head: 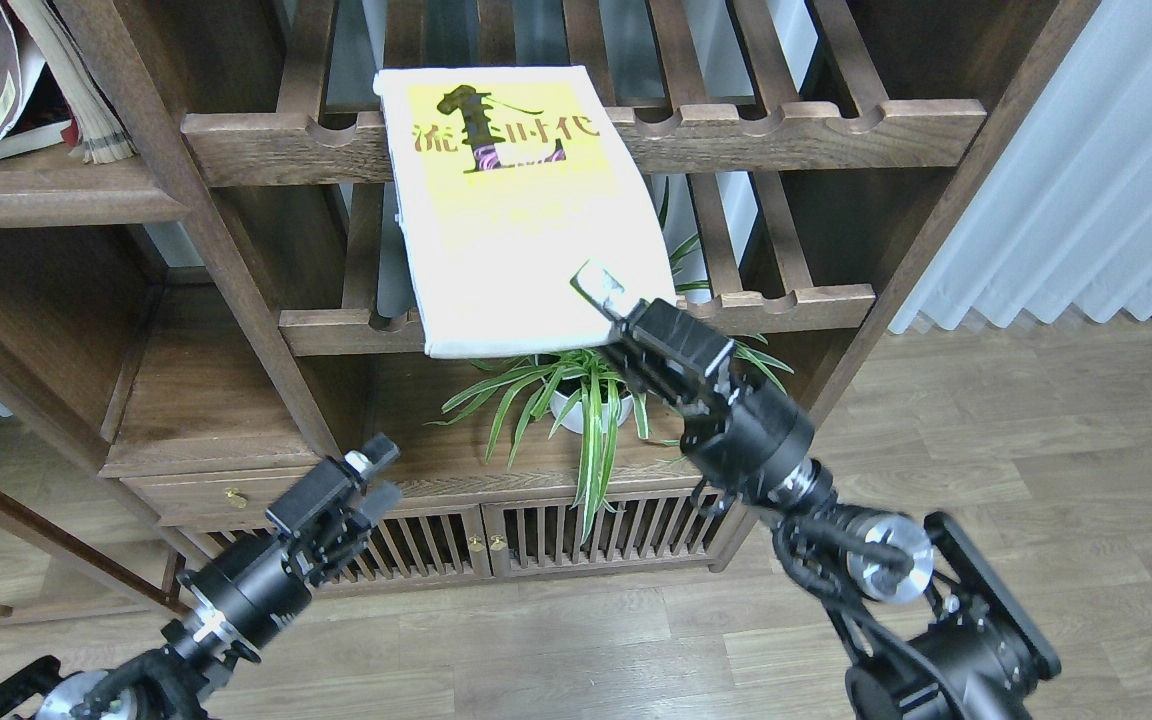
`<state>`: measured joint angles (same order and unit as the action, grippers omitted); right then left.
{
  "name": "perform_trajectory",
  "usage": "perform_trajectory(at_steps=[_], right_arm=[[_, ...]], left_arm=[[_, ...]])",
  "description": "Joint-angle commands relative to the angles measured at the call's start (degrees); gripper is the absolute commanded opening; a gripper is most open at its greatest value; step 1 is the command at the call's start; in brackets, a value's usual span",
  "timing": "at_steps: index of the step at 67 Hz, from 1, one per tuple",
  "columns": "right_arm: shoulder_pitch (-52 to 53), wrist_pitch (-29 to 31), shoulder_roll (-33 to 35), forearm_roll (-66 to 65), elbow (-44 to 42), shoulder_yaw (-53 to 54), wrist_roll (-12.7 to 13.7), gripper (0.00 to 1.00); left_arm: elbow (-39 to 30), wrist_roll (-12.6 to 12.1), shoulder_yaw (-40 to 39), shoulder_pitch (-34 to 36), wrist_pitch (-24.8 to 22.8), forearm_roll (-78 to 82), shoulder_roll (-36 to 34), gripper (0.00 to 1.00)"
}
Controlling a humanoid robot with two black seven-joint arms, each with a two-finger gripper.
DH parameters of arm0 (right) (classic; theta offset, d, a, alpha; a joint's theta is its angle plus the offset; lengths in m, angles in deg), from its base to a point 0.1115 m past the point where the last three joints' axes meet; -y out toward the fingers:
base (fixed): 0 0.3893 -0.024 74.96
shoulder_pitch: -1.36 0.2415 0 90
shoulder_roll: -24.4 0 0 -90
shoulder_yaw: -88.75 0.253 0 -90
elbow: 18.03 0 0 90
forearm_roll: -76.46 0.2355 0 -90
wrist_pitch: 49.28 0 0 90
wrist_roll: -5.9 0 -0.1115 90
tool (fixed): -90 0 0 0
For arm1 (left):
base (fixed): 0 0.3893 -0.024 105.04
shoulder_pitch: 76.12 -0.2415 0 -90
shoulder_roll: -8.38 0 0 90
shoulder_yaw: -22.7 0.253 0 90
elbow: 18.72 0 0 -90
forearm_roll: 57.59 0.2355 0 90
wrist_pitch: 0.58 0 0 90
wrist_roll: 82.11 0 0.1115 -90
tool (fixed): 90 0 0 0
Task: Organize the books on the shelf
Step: 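Bring the left gripper up and grip the book's edge beside the right gripper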
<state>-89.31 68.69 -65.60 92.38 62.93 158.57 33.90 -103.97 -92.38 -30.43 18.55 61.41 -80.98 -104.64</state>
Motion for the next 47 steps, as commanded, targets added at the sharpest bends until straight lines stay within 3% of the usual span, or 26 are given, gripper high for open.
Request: perform_trajectory(at_steps=[1,25,47], right_arm=[[0.0,0.0,0.0,0.0,-3.4,0.0,0.0,0.00],[0.8,0.0,0.0,-0.4,-5.1,-1.3,0.0,0.00],[1.0,0.0,0.0,-1.2,-4.9,-2.4,0.0,0.00]], left_arm=[[-1.5,0.1,-0.3,-0.4,0.0,0.0,-0.9,0.96],[-2.5,0.1,0.0,0.1,0.0,0.0,-0.3,0.92],[-1.3,-0.4,0.8,6.2,0.0,0.7,5.8,0.92]])
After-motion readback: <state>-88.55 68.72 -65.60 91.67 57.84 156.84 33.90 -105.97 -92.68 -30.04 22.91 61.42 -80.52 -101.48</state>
